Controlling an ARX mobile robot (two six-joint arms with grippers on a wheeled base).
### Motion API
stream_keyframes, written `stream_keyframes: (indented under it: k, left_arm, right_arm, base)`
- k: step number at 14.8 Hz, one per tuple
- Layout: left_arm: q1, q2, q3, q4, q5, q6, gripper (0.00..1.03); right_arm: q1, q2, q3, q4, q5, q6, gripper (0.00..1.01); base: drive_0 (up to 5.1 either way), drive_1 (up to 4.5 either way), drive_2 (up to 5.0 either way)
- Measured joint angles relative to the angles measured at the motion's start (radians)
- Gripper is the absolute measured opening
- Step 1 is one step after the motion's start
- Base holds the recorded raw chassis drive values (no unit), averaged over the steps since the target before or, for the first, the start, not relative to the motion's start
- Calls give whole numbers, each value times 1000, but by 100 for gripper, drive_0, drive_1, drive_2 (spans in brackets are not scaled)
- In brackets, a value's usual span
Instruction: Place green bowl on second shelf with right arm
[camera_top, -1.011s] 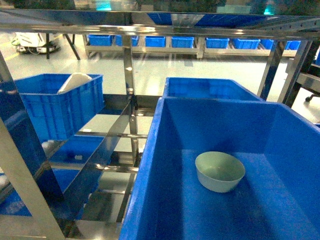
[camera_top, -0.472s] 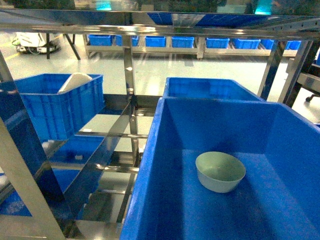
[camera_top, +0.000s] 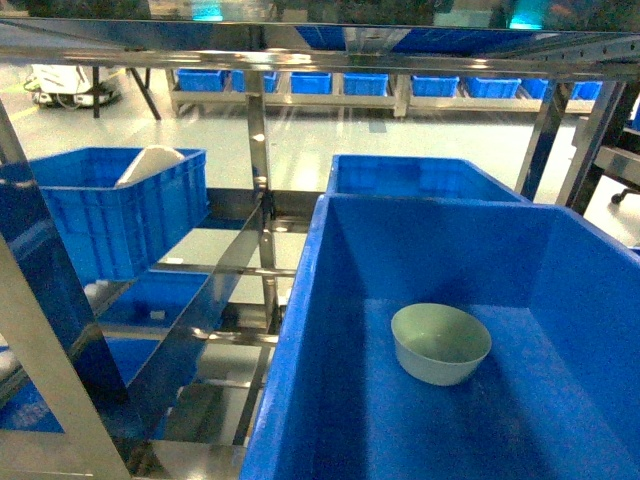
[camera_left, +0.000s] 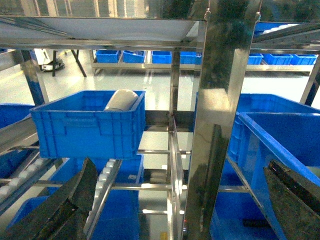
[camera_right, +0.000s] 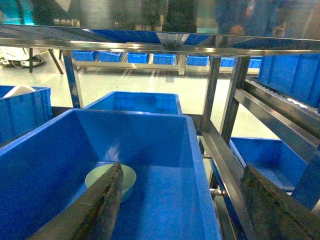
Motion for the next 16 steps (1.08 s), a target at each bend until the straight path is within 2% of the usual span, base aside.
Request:
stream_keyframes:
  k: [2, 3, 4, 16]
  left_arm:
    - [0, 0, 0, 0, 0, 0, 98]
    - [0, 0, 0, 0, 0, 0, 98]
    - [0, 0, 0, 0, 0, 0, 98]
    - [0, 0, 0, 0, 0, 0, 98]
  right_arm:
    - [0, 0, 0, 0, 0, 0, 95]
    - [0, 0, 0, 0, 0, 0, 100]
    - [0, 0, 0, 0, 0, 0, 97]
    - [0, 0, 0, 0, 0, 0, 98]
  base:
    - [0, 0, 0]
    - [0, 0, 0]
    - [0, 0, 0]
    - [0, 0, 0]
